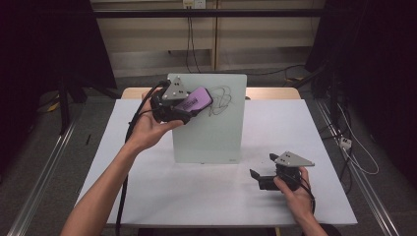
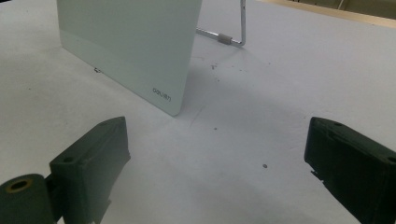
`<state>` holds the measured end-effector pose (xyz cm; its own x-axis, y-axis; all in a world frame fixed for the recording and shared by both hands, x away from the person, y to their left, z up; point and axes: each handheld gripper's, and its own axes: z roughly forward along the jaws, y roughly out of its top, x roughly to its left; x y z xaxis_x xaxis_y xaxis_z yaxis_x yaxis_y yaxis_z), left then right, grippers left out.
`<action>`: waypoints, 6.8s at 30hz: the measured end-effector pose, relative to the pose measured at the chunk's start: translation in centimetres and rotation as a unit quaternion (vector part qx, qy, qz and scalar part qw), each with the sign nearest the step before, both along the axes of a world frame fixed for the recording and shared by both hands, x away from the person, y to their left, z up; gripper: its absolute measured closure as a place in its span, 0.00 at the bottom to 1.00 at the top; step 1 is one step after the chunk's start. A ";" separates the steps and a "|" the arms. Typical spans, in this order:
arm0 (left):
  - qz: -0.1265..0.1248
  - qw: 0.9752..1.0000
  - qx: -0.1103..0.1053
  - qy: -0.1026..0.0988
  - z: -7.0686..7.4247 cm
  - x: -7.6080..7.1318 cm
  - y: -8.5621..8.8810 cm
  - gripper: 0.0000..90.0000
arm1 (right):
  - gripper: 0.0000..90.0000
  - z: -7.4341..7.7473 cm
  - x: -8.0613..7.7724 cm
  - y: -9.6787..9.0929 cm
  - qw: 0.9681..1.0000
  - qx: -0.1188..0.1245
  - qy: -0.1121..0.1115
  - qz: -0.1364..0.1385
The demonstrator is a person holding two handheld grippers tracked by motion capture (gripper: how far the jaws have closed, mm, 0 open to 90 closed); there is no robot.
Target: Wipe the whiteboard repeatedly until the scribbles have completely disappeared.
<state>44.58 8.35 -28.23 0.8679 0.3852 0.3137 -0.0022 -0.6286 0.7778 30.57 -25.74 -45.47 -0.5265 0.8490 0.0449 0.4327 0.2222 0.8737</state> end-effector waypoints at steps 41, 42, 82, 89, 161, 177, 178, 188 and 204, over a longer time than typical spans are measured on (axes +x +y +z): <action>0.004 1.000 0.015 0.009 -3.1 -1.0 1.5 0.46 | 0.07 -0.1 0.1 0.2 1.000 -0.002 0.002 0.002; 0.002 1.000 0.016 0.011 -3.3 -1.1 1.4 0.46 | 0.07 -0.1 0.1 0.2 1.000 -0.003 0.001 0.002; 0.030 0.999 -0.028 0.007 0.4 0.5 1.0 0.45 | 0.07 -0.1 0.1 0.1 1.000 -0.003 0.001 0.001; 0.012 1.000 0.003 0.008 -1.3 -0.3 -0.2 0.45 | 0.07 -0.1 0.1 0.1 1.000 -0.002 0.002 0.002; -0.030 0.997 0.058 0.050 -3.5 -1.2 -6.0 0.45 | 0.07 0.1 -0.1 0.1 1.000 0.000 -0.005 0.006; 0.020 0.999 -0.003 0.038 0.7 0.2 -4.0 0.46 | 0.07 0.0 0.0 0.0 1.000 0.001 -0.006 0.007; 0.024 0.999 -0.006 0.037 1.1 0.4 -3.9 0.46 | 0.07 0.0 0.0 0.0 1.000 0.002 -0.005 0.007; 0.034 0.999 -0.018 0.016 2.8 0.9 -4.2 0.45 | 0.07 0.0 0.0 0.1 1.000 0.002 -0.003 0.007; -0.002 0.999 0.050 0.017 0.8 -0.2 -7.5 0.46 | 0.06 0.1 -0.1 0.0 1.000 0.003 -0.006 0.008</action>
